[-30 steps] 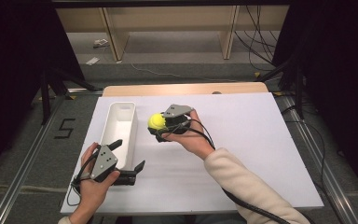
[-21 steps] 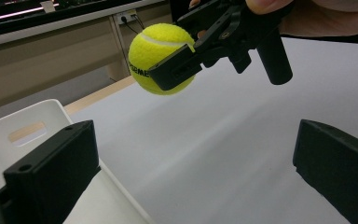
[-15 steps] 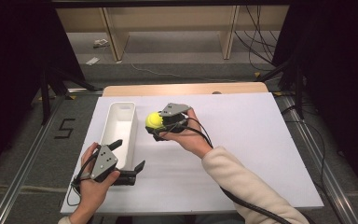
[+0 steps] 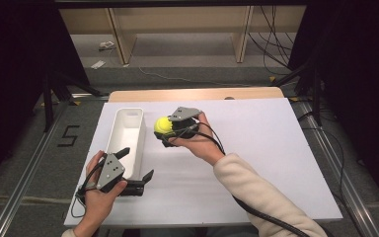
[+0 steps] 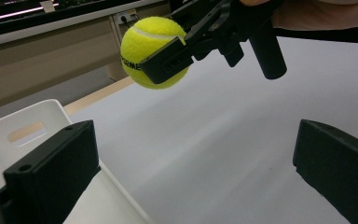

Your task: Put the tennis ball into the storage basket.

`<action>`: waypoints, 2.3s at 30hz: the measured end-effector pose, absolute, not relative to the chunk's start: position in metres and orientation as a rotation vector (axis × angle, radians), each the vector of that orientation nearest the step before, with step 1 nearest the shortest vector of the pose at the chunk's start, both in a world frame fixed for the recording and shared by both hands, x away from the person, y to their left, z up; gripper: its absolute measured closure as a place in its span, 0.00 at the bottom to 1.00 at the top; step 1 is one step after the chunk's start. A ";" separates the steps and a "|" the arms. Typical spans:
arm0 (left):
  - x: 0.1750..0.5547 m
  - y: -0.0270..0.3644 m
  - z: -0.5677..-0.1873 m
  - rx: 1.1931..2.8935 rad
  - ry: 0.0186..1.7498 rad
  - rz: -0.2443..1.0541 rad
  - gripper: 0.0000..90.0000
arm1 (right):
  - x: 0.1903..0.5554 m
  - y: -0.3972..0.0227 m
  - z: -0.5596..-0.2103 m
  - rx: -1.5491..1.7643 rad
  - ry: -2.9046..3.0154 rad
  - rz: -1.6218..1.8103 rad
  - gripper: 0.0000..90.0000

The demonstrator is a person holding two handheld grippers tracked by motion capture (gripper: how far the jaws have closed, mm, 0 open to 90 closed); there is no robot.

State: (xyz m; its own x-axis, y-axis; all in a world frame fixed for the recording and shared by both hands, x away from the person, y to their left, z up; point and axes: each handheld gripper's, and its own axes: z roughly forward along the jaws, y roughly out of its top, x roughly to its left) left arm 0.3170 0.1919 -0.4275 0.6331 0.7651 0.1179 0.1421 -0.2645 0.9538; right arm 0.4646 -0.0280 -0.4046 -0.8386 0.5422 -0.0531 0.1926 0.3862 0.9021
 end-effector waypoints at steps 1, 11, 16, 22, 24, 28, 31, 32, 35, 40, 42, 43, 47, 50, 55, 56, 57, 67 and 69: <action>0.317 0.192 -0.427 1.766 0.736 0.715 0.00 | 0.465 -0.028 -0.404 0.642 2.311 1.436 0.30; 0.317 0.192 -0.427 1.761 0.739 0.712 0.00 | 0.466 -0.017 -0.403 0.624 2.317 1.444 0.30; 0.317 0.192 -0.428 1.762 0.740 0.712 0.00 | 0.466 -0.014 -0.403 0.623 2.324 1.444 0.30; 0.317 0.192 -0.427 1.760 0.740 0.711 0.00 | 0.467 -0.011 -0.403 0.619 2.327 1.440 0.30; 0.317 0.192 -0.427 1.761 0.741 0.711 0.00 | 0.467 -0.010 -0.403 0.615 2.328 1.441 0.30; 0.317 0.192 -0.427 1.759 0.740 0.709 0.00 | 0.468 -0.007 -0.402 0.611 2.330 1.441 0.30; 0.317 0.192 -0.427 1.761 0.739 0.711 0.00 | 0.467 -0.005 -0.401 0.608 2.330 1.443 0.30; 0.317 0.192 -0.427 1.761 0.740 0.711 0.00 | 0.467 -0.005 -0.401 0.607 2.328 1.444 0.30; 0.317 0.192 -0.427 1.760 0.740 0.711 0.00 | 0.468 -0.004 -0.400 0.608 2.330 1.447 0.30; 0.317 0.192 -0.427 1.760 0.737 0.712 0.00 | 0.469 -0.003 -0.398 0.604 2.332 1.443 0.30; 0.317 0.193 -0.427 1.761 0.734 0.716 0.00 | 0.469 -0.001 -0.397 0.603 2.329 1.448 0.30; 0.317 0.193 -0.427 1.760 0.738 0.713 0.00 | 0.469 -0.001 -0.397 0.599 2.330 1.449 0.30; 0.317 0.192 -0.427 1.761 0.735 0.715 0.00 | 0.469 0.003 -0.397 0.588 2.338 1.442 0.30; 0.317 0.193 -0.427 1.760 0.738 0.713 0.00 | 0.469 0.005 -0.397 0.589 2.342 1.444 0.30; 0.316 0.193 -0.427 1.758 0.735 0.712 0.00 | 0.470 0.010 -0.398 0.589 2.342 1.450 0.30; 0.316 0.193 -0.427 1.760 0.733 0.713 0.00 | 0.470 0.010 -0.398 0.588 2.345 1.448 0.30; 0.317 0.192 -0.427 1.760 0.735 0.712 0.00 | 0.469 0.011 -0.398 0.588 2.348 1.450 0.30; 0.316 0.192 -0.427 1.761 0.736 0.715 0.00 | 0.470 0.018 -0.397 0.574 2.356 1.455 0.30; 0.316 0.193 -0.427 1.763 0.733 0.716 0.00 | 0.471 0.019 -0.397 0.578 2.357 1.455 0.30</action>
State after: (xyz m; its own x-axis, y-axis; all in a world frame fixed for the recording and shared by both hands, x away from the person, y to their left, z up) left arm 0.3164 0.1927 -0.4270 0.6335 0.7644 0.1195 0.1379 -0.2635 0.9548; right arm 0.4705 0.0188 -0.3966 -0.8702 0.4900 -0.0506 0.1742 0.4021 0.8989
